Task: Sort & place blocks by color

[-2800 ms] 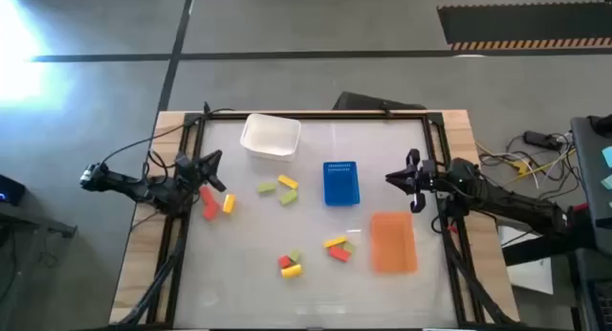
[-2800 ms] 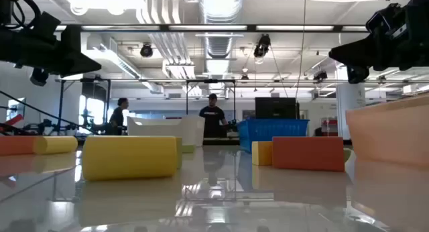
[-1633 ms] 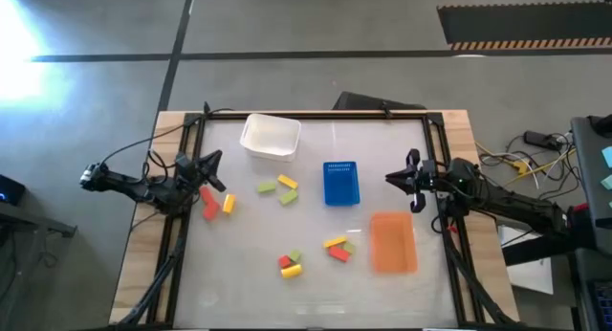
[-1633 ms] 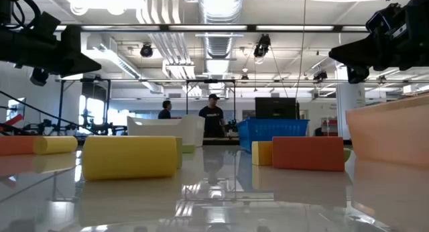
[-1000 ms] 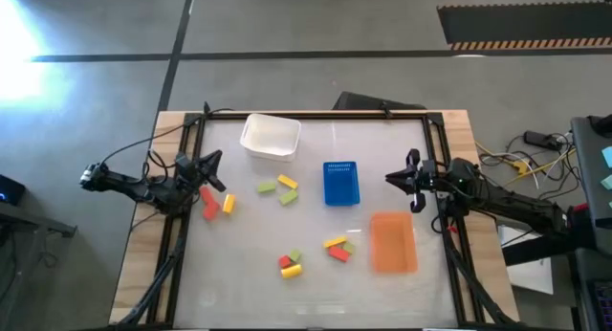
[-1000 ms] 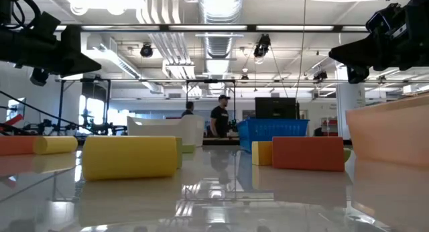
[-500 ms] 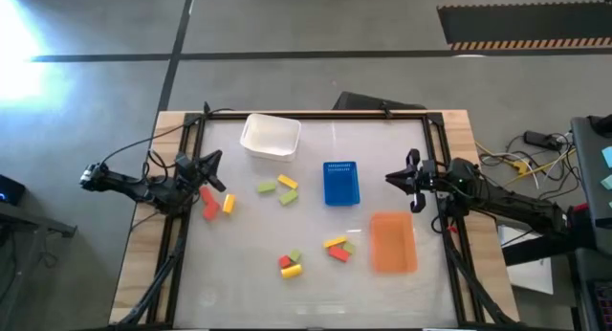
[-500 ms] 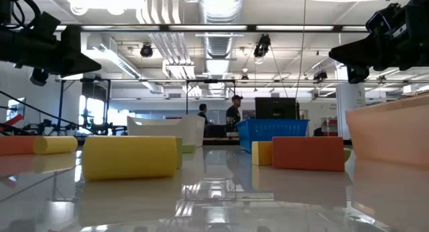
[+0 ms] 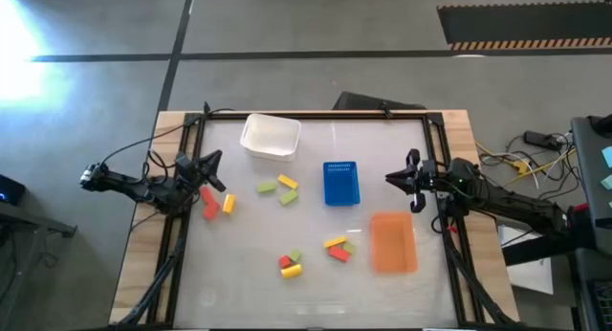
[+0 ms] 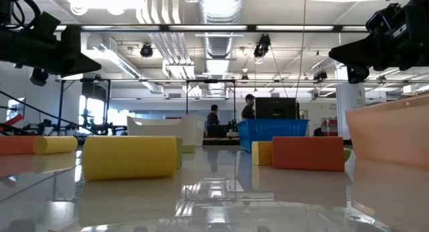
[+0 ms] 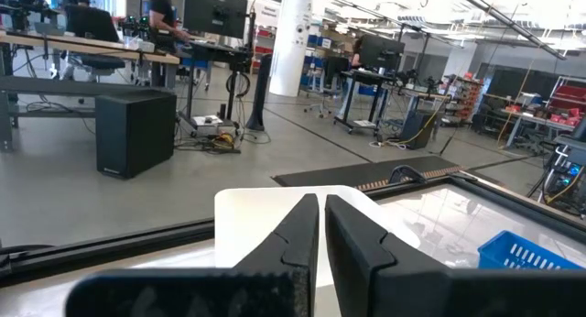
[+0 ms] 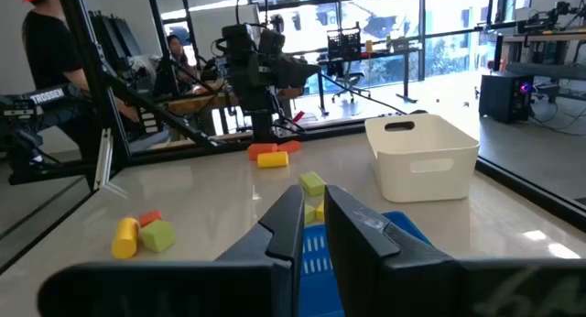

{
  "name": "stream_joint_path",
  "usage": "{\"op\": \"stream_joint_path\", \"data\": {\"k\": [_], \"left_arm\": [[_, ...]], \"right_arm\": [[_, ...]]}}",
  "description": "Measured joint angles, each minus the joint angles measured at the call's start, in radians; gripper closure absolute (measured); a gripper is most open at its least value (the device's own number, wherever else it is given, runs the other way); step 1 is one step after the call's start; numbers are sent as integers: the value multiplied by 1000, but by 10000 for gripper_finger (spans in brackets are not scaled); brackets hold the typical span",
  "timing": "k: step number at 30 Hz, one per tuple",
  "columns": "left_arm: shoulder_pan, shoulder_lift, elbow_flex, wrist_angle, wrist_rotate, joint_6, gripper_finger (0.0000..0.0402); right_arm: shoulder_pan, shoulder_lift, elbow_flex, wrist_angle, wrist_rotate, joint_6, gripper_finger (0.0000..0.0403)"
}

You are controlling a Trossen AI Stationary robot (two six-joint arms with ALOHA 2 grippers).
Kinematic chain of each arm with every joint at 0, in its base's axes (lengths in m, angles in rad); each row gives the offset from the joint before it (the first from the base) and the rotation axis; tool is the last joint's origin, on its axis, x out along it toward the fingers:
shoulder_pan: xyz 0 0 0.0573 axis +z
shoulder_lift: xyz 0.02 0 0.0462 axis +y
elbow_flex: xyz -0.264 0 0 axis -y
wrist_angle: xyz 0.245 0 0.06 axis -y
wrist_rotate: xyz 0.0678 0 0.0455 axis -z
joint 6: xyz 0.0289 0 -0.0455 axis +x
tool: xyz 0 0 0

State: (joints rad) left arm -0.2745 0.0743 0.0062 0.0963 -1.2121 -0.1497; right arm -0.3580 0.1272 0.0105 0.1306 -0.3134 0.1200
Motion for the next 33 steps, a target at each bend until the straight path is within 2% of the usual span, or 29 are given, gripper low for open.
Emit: {"op": "stream_joint_path", "data": {"k": [6, 15, 17, 20, 23, 29, 33], "left_arm": [[0, 0, 0, 0, 0, 0, 394], [0, 0, 0, 1, 0, -1, 394], [0, 0, 0, 0, 1, -67, 394], [0, 0, 0, 0, 2, -260, 394], [0, 0, 0, 1, 2, -360, 394], [0, 0, 0, 1, 2, -368, 394], [0, 0, 0, 35, 2, -369, 394]], "right_arm": [[0, 0, 0, 0, 0, -1, 367], [0, 0, 0, 8, 1, -166, 367], [0, 0, 0, 17, 0, -163, 367], [2, 0, 0, 23, 0, -13, 367], [2, 0, 0, 64, 1, 171, 367], [2, -1, 0, 188, 0, 280, 367], [2, -1, 0, 238, 0, 287, 367]]}}
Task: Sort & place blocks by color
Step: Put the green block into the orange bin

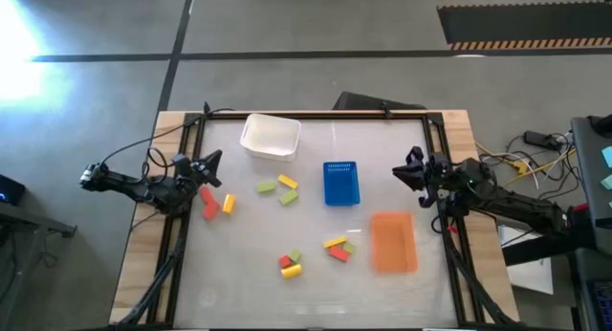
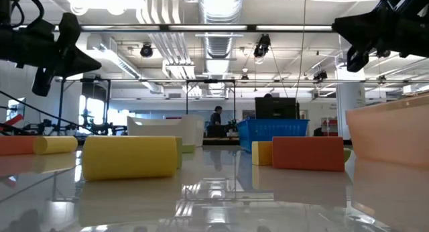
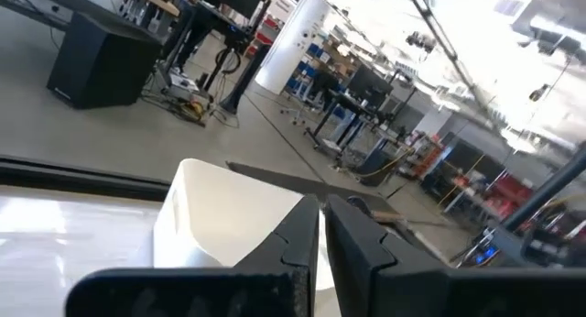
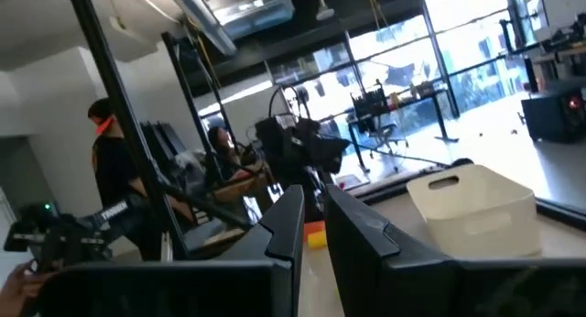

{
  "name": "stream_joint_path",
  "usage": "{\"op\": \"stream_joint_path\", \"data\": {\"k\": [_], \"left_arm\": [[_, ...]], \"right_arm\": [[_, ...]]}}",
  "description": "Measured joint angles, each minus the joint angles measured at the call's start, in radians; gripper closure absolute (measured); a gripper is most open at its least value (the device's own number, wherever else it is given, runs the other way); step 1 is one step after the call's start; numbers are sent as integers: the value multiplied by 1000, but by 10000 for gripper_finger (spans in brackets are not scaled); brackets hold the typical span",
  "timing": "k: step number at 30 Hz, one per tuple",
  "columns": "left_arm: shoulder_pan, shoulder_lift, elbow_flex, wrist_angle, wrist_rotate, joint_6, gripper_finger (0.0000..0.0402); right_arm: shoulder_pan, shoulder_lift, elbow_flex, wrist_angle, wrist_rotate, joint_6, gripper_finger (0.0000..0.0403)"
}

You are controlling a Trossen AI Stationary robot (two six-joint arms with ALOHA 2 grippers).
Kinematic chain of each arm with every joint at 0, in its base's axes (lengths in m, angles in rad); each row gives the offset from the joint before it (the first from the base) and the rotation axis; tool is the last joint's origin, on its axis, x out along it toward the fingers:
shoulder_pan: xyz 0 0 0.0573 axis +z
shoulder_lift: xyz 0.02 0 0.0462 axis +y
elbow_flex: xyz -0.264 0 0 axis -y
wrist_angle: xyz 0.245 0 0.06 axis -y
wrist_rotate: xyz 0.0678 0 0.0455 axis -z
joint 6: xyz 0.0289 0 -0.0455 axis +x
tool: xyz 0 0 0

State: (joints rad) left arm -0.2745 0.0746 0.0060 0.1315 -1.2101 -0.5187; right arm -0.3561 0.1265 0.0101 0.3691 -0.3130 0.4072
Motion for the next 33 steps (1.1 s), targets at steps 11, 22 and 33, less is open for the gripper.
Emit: {"op": "stream_joint_path", "data": {"k": [11, 22, 33], "left_arm": [[0, 0, 0, 176, 0, 1, 394], [0, 0, 0, 175, -115, 20, 394], [0, 0, 0, 174, -196, 230, 394]], "right_arm": [[0, 0, 0, 23, 195, -61, 367], [0, 16, 27, 166, 312, -86, 367], [1, 268, 250, 170, 331, -220, 367]]}}
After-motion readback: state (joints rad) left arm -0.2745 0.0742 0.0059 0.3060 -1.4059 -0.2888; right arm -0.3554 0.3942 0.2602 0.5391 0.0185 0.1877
